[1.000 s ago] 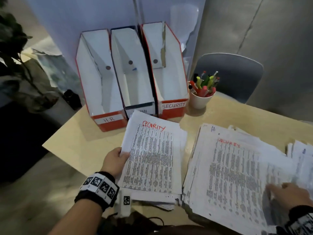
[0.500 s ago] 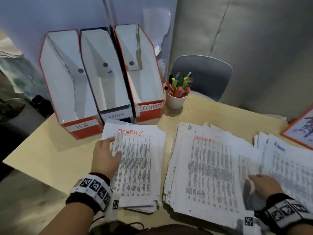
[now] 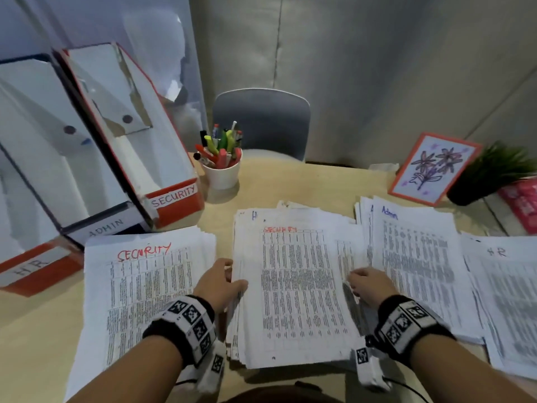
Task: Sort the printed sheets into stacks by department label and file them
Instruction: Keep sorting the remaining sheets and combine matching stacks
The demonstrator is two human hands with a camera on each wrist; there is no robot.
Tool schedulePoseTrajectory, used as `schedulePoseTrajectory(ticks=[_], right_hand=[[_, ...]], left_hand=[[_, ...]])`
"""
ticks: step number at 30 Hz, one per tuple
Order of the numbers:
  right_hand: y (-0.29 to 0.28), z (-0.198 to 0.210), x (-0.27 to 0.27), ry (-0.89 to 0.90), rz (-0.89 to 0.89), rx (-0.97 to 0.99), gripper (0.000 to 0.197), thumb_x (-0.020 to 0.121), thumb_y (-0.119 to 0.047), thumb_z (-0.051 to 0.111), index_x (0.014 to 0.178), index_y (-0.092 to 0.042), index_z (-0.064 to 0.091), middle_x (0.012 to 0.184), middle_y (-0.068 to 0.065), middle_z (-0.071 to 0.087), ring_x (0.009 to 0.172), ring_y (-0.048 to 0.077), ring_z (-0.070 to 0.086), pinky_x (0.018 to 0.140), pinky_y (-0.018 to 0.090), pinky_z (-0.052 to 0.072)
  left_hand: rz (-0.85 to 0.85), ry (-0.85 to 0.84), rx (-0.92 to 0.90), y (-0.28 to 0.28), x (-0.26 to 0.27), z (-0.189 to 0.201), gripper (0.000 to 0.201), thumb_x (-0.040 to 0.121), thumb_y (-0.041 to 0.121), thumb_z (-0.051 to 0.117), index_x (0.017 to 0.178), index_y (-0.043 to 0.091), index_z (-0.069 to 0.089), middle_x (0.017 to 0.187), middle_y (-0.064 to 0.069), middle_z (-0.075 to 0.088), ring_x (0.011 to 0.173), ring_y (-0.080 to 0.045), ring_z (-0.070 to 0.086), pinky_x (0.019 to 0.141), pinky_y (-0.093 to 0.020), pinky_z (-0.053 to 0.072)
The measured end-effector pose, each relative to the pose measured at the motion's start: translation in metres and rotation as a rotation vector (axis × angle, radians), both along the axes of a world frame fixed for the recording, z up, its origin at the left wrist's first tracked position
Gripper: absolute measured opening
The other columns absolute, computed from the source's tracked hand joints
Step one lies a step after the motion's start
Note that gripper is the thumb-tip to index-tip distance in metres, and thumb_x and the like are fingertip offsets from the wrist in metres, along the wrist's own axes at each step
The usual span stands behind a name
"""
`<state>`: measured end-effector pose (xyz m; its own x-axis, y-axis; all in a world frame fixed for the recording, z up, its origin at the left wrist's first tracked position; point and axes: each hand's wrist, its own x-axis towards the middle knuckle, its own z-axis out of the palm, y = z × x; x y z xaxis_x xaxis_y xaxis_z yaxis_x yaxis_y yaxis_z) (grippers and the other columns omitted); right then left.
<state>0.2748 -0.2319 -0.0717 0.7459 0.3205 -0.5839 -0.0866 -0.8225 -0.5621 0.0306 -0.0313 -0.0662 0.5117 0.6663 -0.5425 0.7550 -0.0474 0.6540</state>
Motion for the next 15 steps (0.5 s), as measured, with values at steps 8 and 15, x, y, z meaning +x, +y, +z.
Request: schedulePoseTrajectory(ticks=[8,15], right_hand=[[0.016,-0.004,-0.022,0.041,0.032,0.019,0.027,0.074,-0.030,0.079,0.079,-0.016,0.056,0.079,-0.001,0.058,0.074,0.015,0.056,0.069,0.026,0.045],[0.017,0.002,-0.021,0.094,0.040,0.024,0.018,0.089,-0.021,0.065,0.083,-0.010,0.052,0.093,0.005,0.058,0.088,0.019,0.053,0.079,0.030,0.047]], left_hand=[[0.021,0.028,0.017,0.000,0.005,-0.005,0.058,0.082,0.020,0.072,0.132,0.015,0.045,0.120,-0.008,0.061,0.092,-0.018,0.055,0.086,-0.031,0.046],[0.087,-0.015,-0.037,-0.001,0.001,-0.008,0.059,0.074,0.033,0.080,0.122,0.021,0.049,0.118,-0.001,0.062,0.101,-0.018,0.059,0.086,-0.030,0.045]])
